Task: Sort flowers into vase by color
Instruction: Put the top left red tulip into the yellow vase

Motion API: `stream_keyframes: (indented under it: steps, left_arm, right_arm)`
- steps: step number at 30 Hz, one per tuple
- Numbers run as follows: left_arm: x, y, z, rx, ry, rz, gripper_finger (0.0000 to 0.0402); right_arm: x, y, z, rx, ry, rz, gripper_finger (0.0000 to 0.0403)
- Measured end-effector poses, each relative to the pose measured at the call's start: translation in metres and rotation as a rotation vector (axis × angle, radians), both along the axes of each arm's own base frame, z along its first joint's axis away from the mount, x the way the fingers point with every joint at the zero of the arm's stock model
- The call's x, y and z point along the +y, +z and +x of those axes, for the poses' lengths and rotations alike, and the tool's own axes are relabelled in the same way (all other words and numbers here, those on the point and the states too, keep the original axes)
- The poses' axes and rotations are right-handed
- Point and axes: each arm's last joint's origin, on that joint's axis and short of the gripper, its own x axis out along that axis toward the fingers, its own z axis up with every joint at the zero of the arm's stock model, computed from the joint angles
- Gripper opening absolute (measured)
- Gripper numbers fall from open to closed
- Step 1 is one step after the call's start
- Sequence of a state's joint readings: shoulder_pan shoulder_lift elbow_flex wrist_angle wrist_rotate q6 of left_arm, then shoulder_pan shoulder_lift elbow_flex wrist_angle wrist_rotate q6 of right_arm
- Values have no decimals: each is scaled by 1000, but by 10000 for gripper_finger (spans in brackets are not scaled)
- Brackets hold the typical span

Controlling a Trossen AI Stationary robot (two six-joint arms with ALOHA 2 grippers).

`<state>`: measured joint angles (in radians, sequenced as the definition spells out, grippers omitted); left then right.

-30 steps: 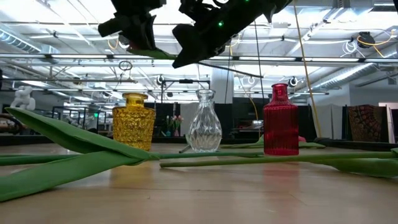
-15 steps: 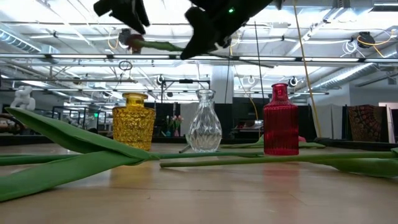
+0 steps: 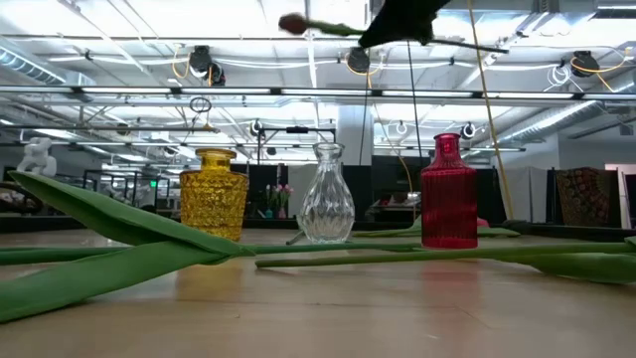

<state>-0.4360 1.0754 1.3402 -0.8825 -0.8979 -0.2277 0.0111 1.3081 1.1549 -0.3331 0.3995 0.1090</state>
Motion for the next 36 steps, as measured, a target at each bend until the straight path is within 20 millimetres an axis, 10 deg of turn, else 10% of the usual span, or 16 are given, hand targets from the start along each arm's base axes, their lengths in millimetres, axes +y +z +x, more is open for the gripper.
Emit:
stream_keyframes:
  steps: [16,36]
  left_arm:
    - [-43,-80,85,-363,-179,-26,213]
    - [-33,-140,175,-539,-384,-132,212]
  right_arm:
    - [48,-70,-50,-725,194,186,5]
    - [66,-75,-3,-952,343,131,6]
